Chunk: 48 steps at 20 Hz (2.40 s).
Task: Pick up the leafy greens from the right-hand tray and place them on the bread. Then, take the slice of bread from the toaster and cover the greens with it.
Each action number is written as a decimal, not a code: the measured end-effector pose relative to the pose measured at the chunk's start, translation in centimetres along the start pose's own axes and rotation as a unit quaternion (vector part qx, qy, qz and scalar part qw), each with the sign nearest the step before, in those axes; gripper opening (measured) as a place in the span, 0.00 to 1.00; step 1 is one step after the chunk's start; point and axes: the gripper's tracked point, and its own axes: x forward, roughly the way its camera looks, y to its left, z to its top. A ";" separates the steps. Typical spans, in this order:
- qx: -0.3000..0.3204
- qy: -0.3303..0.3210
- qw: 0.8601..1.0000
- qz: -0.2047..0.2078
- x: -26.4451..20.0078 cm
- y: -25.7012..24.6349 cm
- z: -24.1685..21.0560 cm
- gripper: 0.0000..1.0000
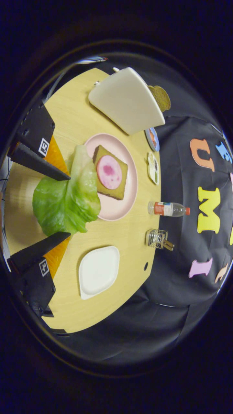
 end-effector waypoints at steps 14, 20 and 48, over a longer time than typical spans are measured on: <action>0.031 -0.032 0.997 0.063 -0.4 1.1 -0.9 0.01; 0.029 -0.080 0.994 0.067 -3.2 0.6 0.3 0.00; -0.001 -0.105 0.992 0.073 4.1 8.4 12.4 0.01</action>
